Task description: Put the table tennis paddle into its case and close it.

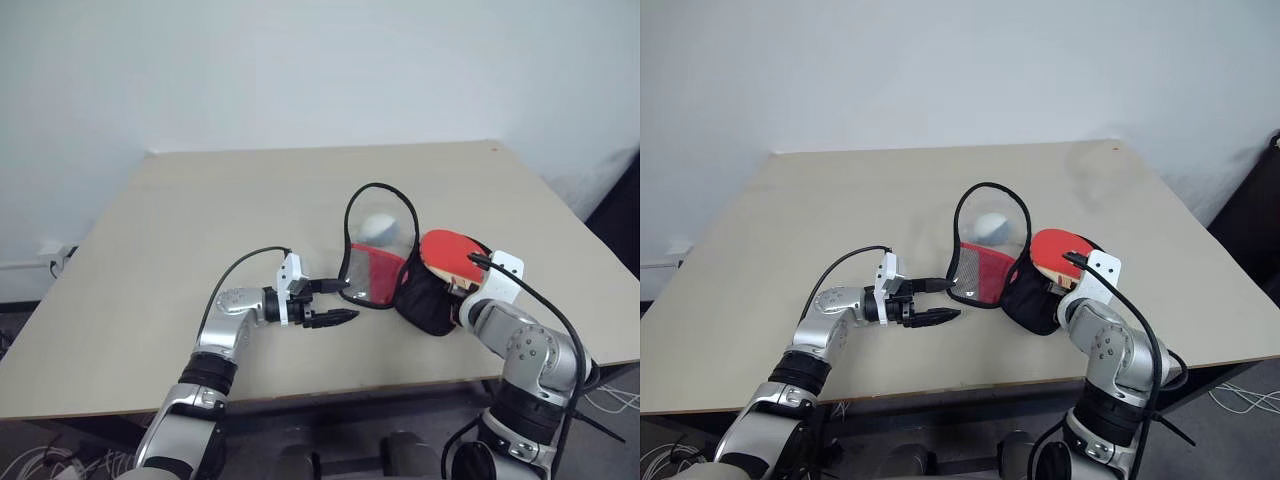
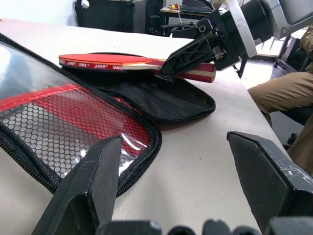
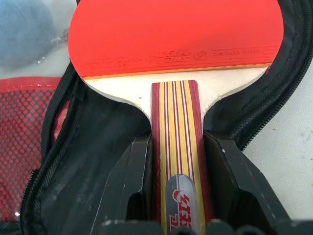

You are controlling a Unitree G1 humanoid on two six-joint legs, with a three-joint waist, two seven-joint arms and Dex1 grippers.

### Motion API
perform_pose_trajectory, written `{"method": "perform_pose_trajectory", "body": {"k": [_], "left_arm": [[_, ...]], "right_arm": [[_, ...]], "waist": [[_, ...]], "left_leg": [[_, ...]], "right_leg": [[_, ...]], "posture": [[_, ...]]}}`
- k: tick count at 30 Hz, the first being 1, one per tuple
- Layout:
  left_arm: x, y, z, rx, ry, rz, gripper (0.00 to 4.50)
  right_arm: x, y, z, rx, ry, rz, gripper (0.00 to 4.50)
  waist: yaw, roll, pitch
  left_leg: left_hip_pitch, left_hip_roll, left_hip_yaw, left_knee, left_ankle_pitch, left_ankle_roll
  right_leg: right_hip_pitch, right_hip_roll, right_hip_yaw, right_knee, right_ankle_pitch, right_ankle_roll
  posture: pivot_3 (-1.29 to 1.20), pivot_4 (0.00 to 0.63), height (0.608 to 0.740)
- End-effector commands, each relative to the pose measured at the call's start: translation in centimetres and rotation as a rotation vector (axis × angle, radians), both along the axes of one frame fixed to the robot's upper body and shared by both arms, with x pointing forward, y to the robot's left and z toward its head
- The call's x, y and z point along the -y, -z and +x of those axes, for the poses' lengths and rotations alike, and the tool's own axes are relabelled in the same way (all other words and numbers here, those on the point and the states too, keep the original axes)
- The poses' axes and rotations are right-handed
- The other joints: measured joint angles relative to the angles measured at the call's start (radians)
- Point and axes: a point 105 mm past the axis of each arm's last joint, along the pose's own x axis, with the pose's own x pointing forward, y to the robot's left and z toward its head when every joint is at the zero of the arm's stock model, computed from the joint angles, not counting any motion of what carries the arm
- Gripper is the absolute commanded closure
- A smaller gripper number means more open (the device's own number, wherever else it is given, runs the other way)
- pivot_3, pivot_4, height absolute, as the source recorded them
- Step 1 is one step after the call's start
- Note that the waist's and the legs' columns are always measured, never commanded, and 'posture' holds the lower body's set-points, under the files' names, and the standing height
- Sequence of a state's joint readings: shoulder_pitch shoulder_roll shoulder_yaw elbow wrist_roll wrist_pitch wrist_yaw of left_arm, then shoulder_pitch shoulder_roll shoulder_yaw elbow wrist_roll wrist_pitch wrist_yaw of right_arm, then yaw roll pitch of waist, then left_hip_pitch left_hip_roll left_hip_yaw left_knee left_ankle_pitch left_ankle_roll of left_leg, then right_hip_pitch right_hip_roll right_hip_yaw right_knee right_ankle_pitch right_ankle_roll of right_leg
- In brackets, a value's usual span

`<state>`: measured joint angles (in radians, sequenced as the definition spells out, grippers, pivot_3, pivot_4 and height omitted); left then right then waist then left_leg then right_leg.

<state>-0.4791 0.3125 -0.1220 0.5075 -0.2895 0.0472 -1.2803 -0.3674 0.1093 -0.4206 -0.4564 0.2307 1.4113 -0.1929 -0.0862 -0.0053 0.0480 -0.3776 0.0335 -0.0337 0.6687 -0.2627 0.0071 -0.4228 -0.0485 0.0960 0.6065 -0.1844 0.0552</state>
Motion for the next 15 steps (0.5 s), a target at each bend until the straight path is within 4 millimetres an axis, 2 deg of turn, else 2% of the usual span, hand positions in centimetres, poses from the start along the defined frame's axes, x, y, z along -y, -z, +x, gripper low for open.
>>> {"method": "perform_pose_trajectory", "body": {"k": [1,5,15], "left_arm": [[0.3,-1.3,0.2,0.060,0.010,-0.010,0.86],[0.3,-1.3,0.3,0.060,0.012,-0.008,0.86],[0.7,-1.3,0.3,0.060,0.024,-0.007,0.86]], "right_arm": [[1.3,-0.2,-0.8,-0.012,0.052,-0.034,3.32],[1.2,-0.8,-1.3,-0.007,0.032,-0.050,3.32],[2.8,-2.7,-1.6,0.069,0.068,-0.139,3.32]], "waist": [[0.000,0.000,0.000],[0.002,0.000,0.000],[0.003,0.001,0.001]], "left_leg": [[0.000,0.000,0.000,0.000,0.000,0.000],[-0.001,0.000,-0.001,-0.002,0.000,0.000],[-0.001,0.000,-0.001,-0.003,0.000,0.000]], "right_leg": [[0.000,0.000,0.000,0.000,0.000,0.000],[-0.001,0.000,0.000,0.000,-0.001,0.001],[-0.002,0.000,-0.001,0.000,-0.001,0.002]], "posture": [[0.00,0.000,0.740],[0.00,0.000,0.740],[0.00,0.000,0.740]]}}
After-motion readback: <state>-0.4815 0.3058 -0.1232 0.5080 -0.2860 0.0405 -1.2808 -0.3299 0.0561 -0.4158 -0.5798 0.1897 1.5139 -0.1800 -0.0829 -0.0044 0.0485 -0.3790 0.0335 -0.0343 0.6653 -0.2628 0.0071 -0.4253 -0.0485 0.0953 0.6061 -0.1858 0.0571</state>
